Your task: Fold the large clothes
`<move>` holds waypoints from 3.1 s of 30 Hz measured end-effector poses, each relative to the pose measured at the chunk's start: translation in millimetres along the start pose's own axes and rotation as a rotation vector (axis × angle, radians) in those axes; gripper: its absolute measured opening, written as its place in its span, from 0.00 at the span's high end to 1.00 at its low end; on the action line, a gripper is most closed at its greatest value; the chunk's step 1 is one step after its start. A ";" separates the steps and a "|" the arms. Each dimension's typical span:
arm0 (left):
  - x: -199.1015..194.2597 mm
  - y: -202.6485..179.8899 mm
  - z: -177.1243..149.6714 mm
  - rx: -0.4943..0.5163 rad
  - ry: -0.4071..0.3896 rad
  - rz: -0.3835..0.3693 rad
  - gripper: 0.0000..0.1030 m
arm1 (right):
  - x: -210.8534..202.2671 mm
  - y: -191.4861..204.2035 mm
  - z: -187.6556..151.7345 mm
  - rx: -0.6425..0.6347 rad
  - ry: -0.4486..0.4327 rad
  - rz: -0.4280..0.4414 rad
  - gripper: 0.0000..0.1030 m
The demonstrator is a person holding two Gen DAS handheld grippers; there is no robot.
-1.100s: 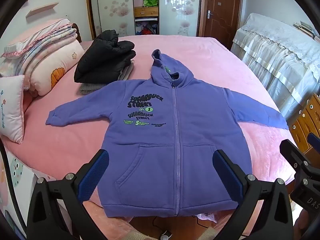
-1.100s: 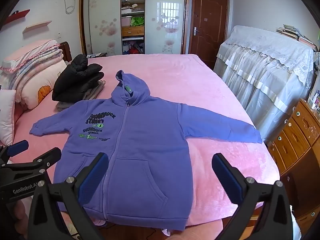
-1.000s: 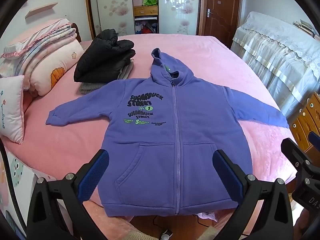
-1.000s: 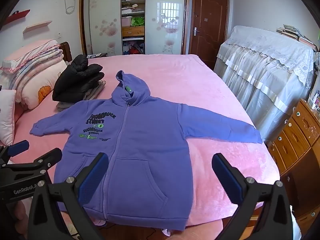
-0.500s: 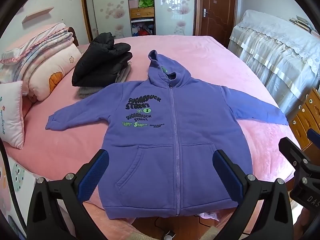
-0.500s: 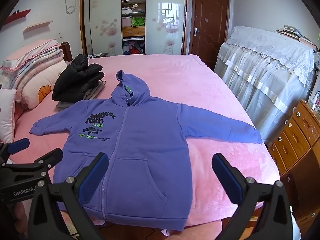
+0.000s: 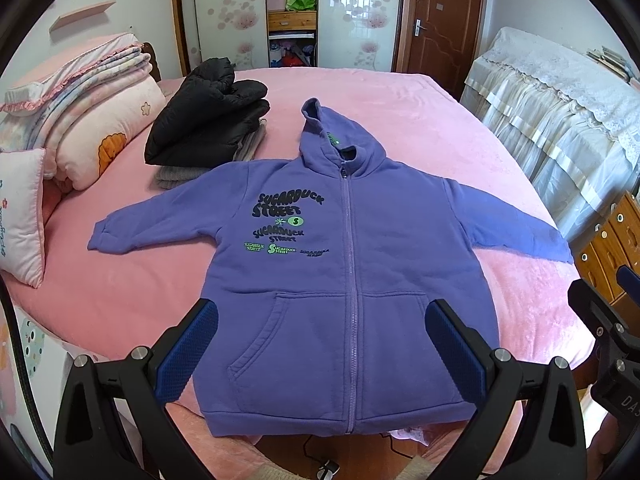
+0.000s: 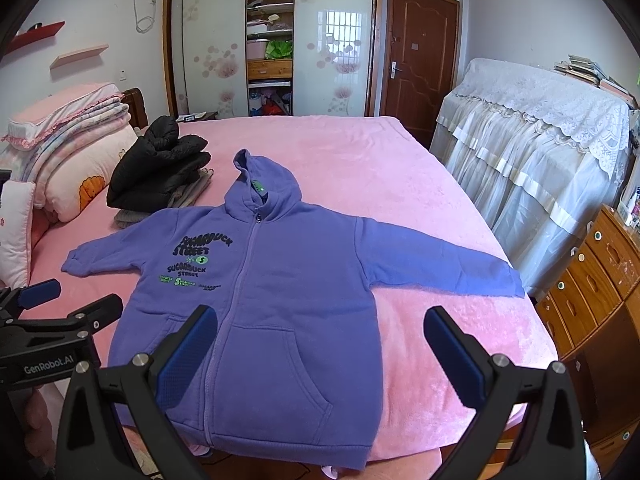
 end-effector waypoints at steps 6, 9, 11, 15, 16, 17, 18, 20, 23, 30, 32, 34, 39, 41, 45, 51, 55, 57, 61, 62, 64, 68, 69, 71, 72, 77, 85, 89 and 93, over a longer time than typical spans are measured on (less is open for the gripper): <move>-0.2 -2.1 3.8 0.001 -0.002 0.010 0.00 | -1.9 -3.2 3.8 -0.002 -0.013 0.003 0.00; -1.7 -1.7 4.8 -0.020 -0.017 -0.005 0.00 | -4.0 -3.9 6.4 -0.003 -0.018 0.003 0.00; -3.2 -0.5 6.5 -0.032 -0.025 -0.005 0.00 | -5.0 -4.4 7.0 -0.005 -0.022 0.004 0.00; -6.2 0.1 10.3 -0.029 -0.033 0.000 0.00 | -8.2 -6.6 8.7 -0.004 -0.027 0.008 0.00; -6.9 0.5 11.3 -0.028 -0.034 -0.001 0.00 | -8.4 -7.0 9.3 -0.002 -0.026 0.012 0.00; -7.6 0.2 12.3 -0.028 -0.034 -0.001 0.00 | -8.8 -7.7 10.2 0.000 -0.026 0.015 0.00; -7.5 -0.1 12.2 -0.027 -0.032 -0.004 0.00 | -9.4 -8.4 11.5 0.001 -0.027 0.018 0.00; -7.2 0.1 13.4 -0.026 -0.029 -0.009 0.00 | -10.4 -9.3 14.5 0.000 -0.031 0.017 0.00; -8.5 0.1 16.6 -0.029 -0.034 -0.010 0.00 | -11.9 -10.5 17.6 0.001 -0.038 0.020 0.00; -11.7 -0.9 20.2 -0.035 -0.032 -0.017 0.00 | -14.7 -11.8 22.5 0.002 -0.054 0.023 0.00; -12.5 -0.7 21.1 -0.036 -0.033 -0.014 0.00 | -14.9 -12.2 23.5 0.004 -0.054 0.025 0.00; -12.9 -0.9 22.1 -0.037 -0.033 -0.016 0.00 | -15.0 -11.1 24.1 0.003 -0.053 0.027 0.00; -13.4 -1.8 23.0 -0.031 -0.033 -0.013 0.00 | -15.4 -7.6 26.1 -0.007 -0.053 0.030 0.00; -13.9 -3.1 24.2 -0.023 -0.034 -0.009 0.00 | -15.3 -7.3 26.3 -0.004 -0.052 0.031 0.00; -14.7 -4.8 25.3 -0.015 -0.035 -0.007 0.00 | -15.3 -7.7 25.4 -0.008 -0.052 0.028 0.00; -13.4 -7.1 29.6 -0.007 -0.035 -0.003 0.00 | -12.9 -8.0 25.6 -0.010 -0.046 0.023 0.00; -12.7 -7.7 29.9 -0.003 -0.033 0.002 0.00 | -12.3 -8.6 25.5 -0.011 -0.044 0.024 0.00; -12.0 -11.3 32.1 0.006 -0.035 0.004 0.00 | -12.1 -8.6 25.7 -0.010 -0.043 0.024 0.00; -11.5 -16.5 35.9 0.020 -0.037 -0.002 0.00 | -12.3 -8.1 25.9 -0.009 -0.045 0.022 0.00; -11.1 -18.0 37.9 0.023 -0.038 -0.003 0.00 | -11.7 -9.1 26.0 -0.009 -0.045 0.022 0.00; -10.0 -20.4 42.1 0.031 -0.042 -0.004 0.00 | -11.5 -9.2 26.9 -0.010 -0.046 0.020 0.00; -6.1 -28.3 52.6 0.054 -0.054 0.002 0.00 | -7.9 -20.4 32.9 -0.003 -0.054 0.008 0.00; -5.1 -31.0 57.0 0.061 -0.060 0.002 0.00 | -6.6 -25.6 35.0 0.002 -0.056 0.005 0.00; -3.0 -38.1 66.9 0.071 -0.071 -0.005 0.00 | -1.8 -40.8 43.6 0.015 -0.061 -0.007 0.00; -1.9 -41.9 71.3 0.074 -0.076 -0.008 0.00 | -1.0 -46.9 45.9 0.020 -0.065 -0.014 0.00; 9.8 -65.5 100.0 0.110 -0.118 -0.020 0.00 | 3.9 -86.5 60.5 0.041 -0.100 -0.084 0.00; 51.0 -129.5 136.3 0.198 -0.165 -0.034 0.00 | 31.2 -174.5 66.7 0.135 -0.096 -0.209 0.00; 84.9 -170.2 146.9 0.231 -0.156 -0.065 0.00 | 60.9 -216.8 60.2 0.184 -0.047 -0.264 0.00; 117.1 -204.3 151.7 0.249 -0.159 -0.092 0.00 | 90.1 -258.7 46.9 0.243 0.004 -0.303 0.02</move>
Point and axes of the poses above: each gripper's, at about its wrist camera, not at the fingertips, and x roughly the way its jaws point, y to its left, z to its top, the point moved 4 cm from there along x, roughly the way its jaws point, and after that the axes turned 9 degrees about -y, right-handed, at the moved point
